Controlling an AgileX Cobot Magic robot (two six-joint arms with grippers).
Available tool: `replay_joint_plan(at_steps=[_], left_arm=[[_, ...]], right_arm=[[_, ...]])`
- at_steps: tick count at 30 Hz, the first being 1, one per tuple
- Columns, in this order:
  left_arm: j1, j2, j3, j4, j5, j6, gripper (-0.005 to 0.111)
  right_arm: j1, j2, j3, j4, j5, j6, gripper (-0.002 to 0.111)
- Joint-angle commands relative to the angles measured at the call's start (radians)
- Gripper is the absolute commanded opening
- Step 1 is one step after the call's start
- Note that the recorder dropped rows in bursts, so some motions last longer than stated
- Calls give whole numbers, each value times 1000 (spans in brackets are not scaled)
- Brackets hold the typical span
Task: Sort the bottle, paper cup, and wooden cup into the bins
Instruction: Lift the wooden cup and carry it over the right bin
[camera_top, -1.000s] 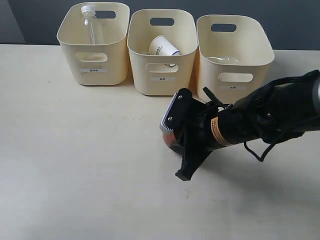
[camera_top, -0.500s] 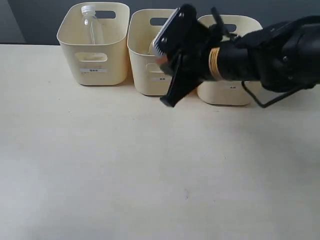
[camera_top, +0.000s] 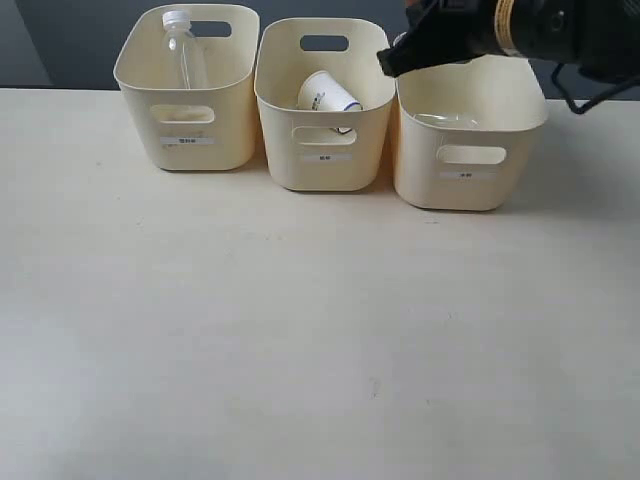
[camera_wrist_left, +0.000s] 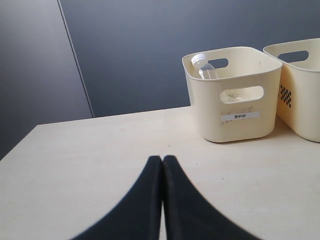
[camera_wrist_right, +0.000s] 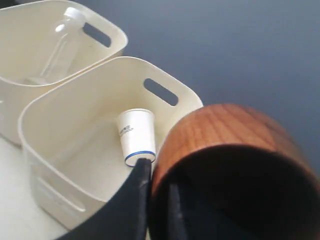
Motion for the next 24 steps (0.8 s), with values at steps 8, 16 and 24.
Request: replay_joint_plan(at_steps=[8,16,24], left_arm=[[0,-5,2,0,-7,-1,0],[0,-5,2,0,-7,-1,0],[0,-5,2,0,-7,-1,0]], right_arm=[[-107,162,-117,66,0,-1,-1],[-148,313,-199,66,-47,-1,-1],[-174,421,-228,82,-74,-1,-1]])
